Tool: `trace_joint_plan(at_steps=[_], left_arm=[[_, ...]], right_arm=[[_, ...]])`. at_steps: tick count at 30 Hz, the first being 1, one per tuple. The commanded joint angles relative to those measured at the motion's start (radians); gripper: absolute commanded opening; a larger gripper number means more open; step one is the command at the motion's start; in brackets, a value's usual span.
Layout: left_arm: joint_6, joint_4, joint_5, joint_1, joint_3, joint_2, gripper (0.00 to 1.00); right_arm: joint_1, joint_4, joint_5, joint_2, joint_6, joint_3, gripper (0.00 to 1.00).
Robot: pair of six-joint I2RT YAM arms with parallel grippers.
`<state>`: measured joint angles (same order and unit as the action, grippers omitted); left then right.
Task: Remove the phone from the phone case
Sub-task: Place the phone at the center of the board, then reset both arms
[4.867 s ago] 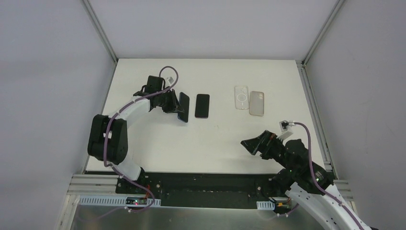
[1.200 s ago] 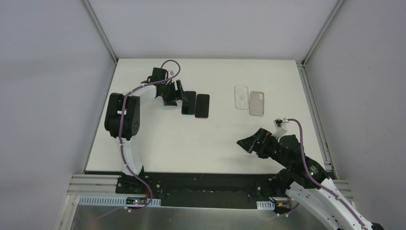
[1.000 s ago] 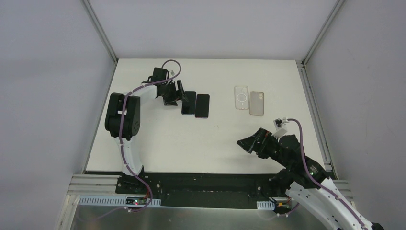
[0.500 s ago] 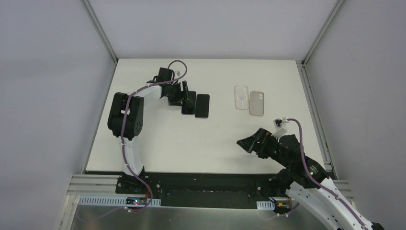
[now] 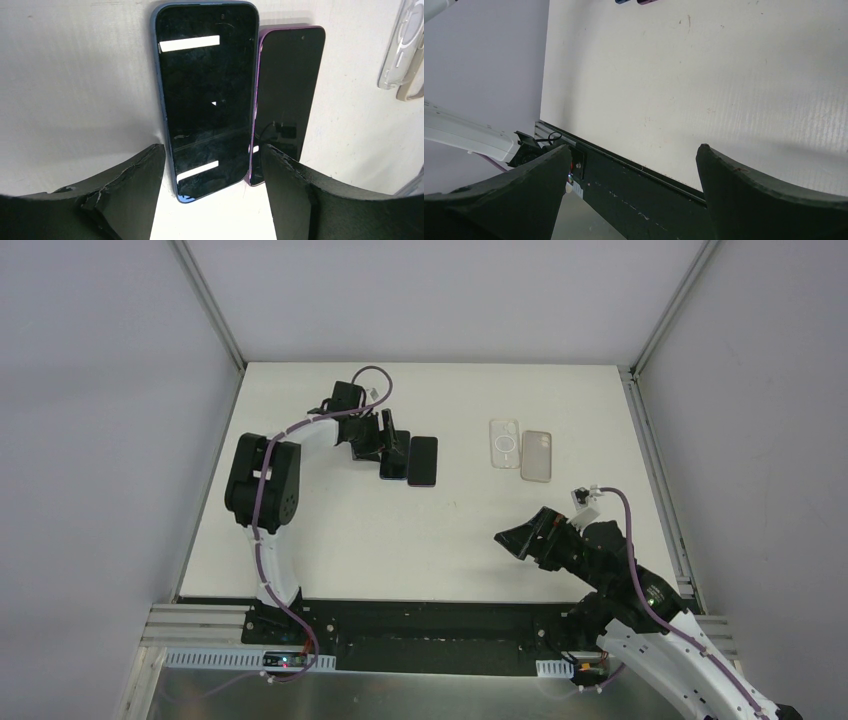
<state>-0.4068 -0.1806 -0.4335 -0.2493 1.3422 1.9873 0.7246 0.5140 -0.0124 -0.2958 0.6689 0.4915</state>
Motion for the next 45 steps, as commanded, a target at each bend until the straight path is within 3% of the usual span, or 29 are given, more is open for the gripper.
trace_joint_plan(at_steps=[1, 9, 11, 17, 21, 24, 28, 30, 32, 34, 35, 37, 40, 42, 45], left_arm=[[0.022, -0.003, 0.067, -0.008, -0.028, -0.116, 0.72], [-0.081, -0.003, 0.22, -0.013, -0.186, -0.387, 0.76], [-0.097, -0.003, 0.256, -0.022, -0.249, -0.467, 0.98], [-0.171, -0.007, 0.439, -0.116, -0.443, -0.737, 0.99], [-0.229, -0.014, 0.675, -0.232, -0.545, -0.897, 0.99], [-0.242, -0.016, 0.813, -0.252, -0.592, -1.011, 0.99], [0.019, -0.008, 1.014, -0.312, -0.574, -1.072, 0.99], [0.179, -0.01, 1.069, -0.317, -0.572, -1.075, 0.99], [0.247, -0.013, 1.163, -0.316, -0.588, -1.08, 0.99], [0.287, -0.007, 1.228, -0.303, -0.621, -1.081, 0.99], [0.311, 0.0, 1.236, -0.292, -0.636, -1.076, 0.99], [0.324, 0.005, 1.244, -0.262, -0.665, -1.064, 0.99], [0.337, 0.028, 1.285, -0.218, -0.706, -1.051, 0.99], [0.339, 0.087, 1.236, -0.166, -0.748, -1.058, 0.99], [0.314, 0.171, 1.098, -0.078, -0.805, -1.086, 0.98]], right_arm=[[0.003, 0.002, 0.041, 0.011, -0.008, 0.004, 0.99], [0.004, 0.049, 0.128, 0.09, -0.023, 0.024, 1.0], [0.003, 0.069, 0.156, 0.113, -0.021, 0.033, 1.0], [0.003, 0.119, 0.235, 0.16, -0.002, 0.05, 1.0], [0.003, 0.116, 0.347, 0.184, 0.136, 0.036, 1.0], [0.003, 0.099, 0.513, 0.179, 0.305, 0.008, 1.0], [0.004, -0.112, 0.653, 0.05, 0.112, -0.019, 1.0], [0.002, -0.185, 0.817, -0.056, 0.047, -0.004, 1.0], [-0.006, -0.451, 0.955, -0.157, -0.182, -0.063, 1.0], [-0.066, -0.809, 0.914, -0.231, -0.482, -0.151, 1.0], [-0.121, -0.876, 0.856, -0.262, -0.545, -0.168, 1.0], [-0.226, -0.85, 0.753, -0.328, -0.528, -0.145, 1.0], [-0.341, -0.791, 0.753, -0.403, -0.421, -0.133, 1.0], [-0.425, -0.816, 0.705, -0.471, -0.444, -0.152, 1.0], [-0.483, -0.912, 0.817, -0.577, -0.448, -0.206, 1.0]])
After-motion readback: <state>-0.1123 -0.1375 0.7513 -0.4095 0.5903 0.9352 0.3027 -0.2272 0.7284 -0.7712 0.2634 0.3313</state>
